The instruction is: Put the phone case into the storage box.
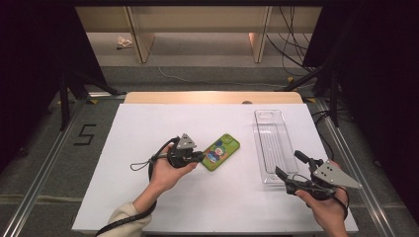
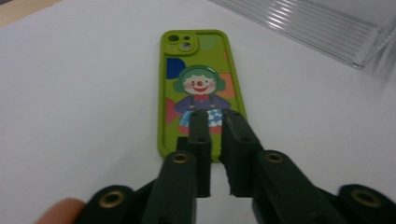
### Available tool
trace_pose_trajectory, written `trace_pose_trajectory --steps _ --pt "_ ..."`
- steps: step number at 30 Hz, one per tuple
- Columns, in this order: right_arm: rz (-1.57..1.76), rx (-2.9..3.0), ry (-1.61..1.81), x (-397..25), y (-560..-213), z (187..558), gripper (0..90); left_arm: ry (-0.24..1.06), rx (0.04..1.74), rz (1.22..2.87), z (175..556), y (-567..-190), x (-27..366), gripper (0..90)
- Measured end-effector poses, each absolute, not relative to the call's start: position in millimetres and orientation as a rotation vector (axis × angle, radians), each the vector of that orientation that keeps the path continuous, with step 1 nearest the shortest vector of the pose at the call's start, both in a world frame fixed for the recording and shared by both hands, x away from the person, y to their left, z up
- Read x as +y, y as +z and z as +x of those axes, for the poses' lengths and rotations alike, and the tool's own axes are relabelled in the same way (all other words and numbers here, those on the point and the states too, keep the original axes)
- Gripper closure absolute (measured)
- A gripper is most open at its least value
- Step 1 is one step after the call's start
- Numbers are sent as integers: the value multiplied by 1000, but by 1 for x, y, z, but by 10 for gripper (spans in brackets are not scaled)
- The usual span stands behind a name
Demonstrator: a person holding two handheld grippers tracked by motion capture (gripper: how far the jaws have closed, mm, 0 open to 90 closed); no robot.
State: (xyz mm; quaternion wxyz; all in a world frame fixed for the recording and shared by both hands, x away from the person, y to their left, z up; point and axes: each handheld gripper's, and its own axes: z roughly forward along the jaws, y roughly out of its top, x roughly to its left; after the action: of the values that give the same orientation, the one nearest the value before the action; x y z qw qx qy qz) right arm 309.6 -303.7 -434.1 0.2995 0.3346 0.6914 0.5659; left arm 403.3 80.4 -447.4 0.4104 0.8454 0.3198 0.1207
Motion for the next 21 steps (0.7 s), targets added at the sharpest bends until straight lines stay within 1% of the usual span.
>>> trace_pose_trajectory --steps 1,2,9,12,21 --pt "888 1836 1503 -304 -434 310 159 290 802 2142 404 -448 78 886" --pt "889 1836 1503 -304 -434 310 159 269 801 2152 404 -449 75 898" --pt "889 1833 1504 -304 -434 310 159 199 769 2220 403 -454 53 900" --pt "891 1831 1502 -304 -434 310 160 187 756 2245 402 -459 39 899" --pt "890 1828 1505 -304 -434 309 159 205 753 2320 407 -471 22 900"
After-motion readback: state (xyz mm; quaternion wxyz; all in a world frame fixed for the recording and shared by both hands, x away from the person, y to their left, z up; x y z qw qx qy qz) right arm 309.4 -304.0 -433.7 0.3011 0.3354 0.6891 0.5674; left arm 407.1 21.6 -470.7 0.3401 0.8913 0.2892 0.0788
